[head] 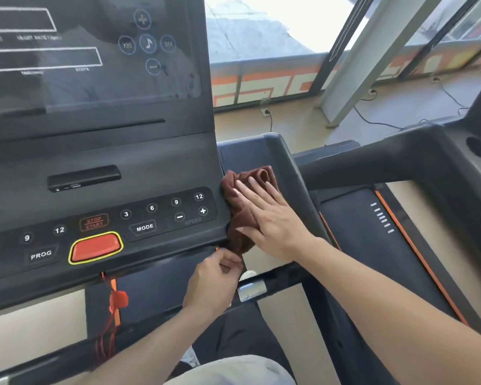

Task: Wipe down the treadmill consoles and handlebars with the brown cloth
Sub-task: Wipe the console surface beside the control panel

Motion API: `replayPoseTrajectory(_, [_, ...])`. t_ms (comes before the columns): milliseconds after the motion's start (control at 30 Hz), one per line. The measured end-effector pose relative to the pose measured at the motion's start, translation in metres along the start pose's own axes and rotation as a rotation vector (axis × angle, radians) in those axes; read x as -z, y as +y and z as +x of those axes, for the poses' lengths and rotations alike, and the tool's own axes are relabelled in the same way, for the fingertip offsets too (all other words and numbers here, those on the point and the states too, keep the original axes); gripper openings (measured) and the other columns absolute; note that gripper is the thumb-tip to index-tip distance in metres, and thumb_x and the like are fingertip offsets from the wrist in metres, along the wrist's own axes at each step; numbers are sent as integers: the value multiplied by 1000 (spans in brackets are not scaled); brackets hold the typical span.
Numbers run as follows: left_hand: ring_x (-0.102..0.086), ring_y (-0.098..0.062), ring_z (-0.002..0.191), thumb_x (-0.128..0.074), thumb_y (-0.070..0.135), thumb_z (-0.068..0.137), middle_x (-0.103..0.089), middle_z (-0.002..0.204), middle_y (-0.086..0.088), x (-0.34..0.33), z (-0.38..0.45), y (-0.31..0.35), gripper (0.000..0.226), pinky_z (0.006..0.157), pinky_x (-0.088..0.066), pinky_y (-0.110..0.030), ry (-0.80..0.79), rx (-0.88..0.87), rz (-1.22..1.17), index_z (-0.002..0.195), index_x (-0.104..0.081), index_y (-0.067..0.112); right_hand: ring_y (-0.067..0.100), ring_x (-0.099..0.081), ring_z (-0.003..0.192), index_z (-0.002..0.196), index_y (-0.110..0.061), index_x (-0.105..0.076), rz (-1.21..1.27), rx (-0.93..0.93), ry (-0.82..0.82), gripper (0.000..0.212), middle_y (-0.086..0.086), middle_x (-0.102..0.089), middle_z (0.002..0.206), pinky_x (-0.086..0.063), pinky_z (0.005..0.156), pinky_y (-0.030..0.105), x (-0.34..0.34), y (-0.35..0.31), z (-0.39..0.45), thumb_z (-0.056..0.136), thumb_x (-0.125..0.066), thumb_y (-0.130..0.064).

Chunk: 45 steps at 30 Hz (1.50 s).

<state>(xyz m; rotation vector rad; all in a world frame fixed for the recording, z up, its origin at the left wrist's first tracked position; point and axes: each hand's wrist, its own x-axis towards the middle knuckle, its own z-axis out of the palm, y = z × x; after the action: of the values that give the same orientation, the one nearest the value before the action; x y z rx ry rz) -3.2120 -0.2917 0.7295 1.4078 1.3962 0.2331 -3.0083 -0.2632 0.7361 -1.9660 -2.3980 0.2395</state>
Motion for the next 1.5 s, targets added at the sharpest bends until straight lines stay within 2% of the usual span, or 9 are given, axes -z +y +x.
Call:
replayPoseTrajectory(267, [-63,-1,73,-65,36,88,-67,75,24,-9,-5,10,10,68,-56,-32,180,26,-1,82,-66,43,13,6,159,165,-21,-18,39,19,10,70,-6,-9,172,0,129,42,9,15,50,103,-17,-55])
replayPoseTrajectory(433, [-66,-6,81,-62,41,87,-68,78,25,-12,1,10,6,75,-57,-33,117,124,103,83,-66,43,12,-3,159,162,-29,-26,143,-104,48,64,-11,-17,171,0,129,41,22,20,110,100,-28,-43])
replayPoseTrajectory(533, [-67,-6,82,-57,44,87,-68,82,27,-14,4,13,7,74,-57,-30,84,154,194,86,-64,45,17,-21,155,157,-26,-38,175,-193,24,64,-6,-37,164,-6,128,41,31,29,146,96,-30,-44])
replayPoseTrajectory(633, [-66,-3,80,-57,41,87,-68,81,27,-15,4,13,8,75,-58,-30,74,162,220,85,-65,44,29,-49,133,131,-20,-59,139,-269,26,45,8,-62,140,-28,115,43,43,43,159,101,-34,-44])
replayPoseTrajectory(967, [-67,-6,78,-58,41,82,-70,75,22,-15,5,11,10,70,-53,-27,-18,153,242,78,-67,41,37,-58,120,135,-13,-55,528,-868,169,48,16,-62,130,-42,98,41,51,101,91,106,-34,-46])
replayPoseTrajectory(1167, [-67,-8,79,-56,38,83,-70,77,20,-12,3,10,11,70,-54,-27,-24,90,237,81,-67,38,33,-63,109,130,0,-61,878,-1254,162,51,13,-65,125,-47,75,30,18,129,5,100,-56,-41])
replayPoseTrajectory(1200, [-67,-9,79,-56,38,82,-70,77,21,-12,3,10,11,70,-53,-27,-27,86,236,80,-66,39,30,-64,104,128,-1,-64,907,-1311,207,51,11,-66,120,-50,71,30,15,134,-10,96,-61,-41])
replayPoseTrajectory(1333, [-67,-11,81,-57,39,82,-70,79,21,-11,3,9,9,71,-52,-27,-22,63,251,81,-66,38,26,-63,113,133,-10,-64,930,-1400,592,54,1,-64,122,-49,91,31,45,148,-47,90,-68,-42])
replayPoseTrajectory(1500, [-67,-11,83,-57,39,84,-70,82,22,-10,2,9,9,74,-53,-29,-36,29,279,83,-66,38,19,-70,104,119,-29,-65,830,-1145,771,56,-7,-72,113,-57,98,45,97,118,-54,76,-71,-63])
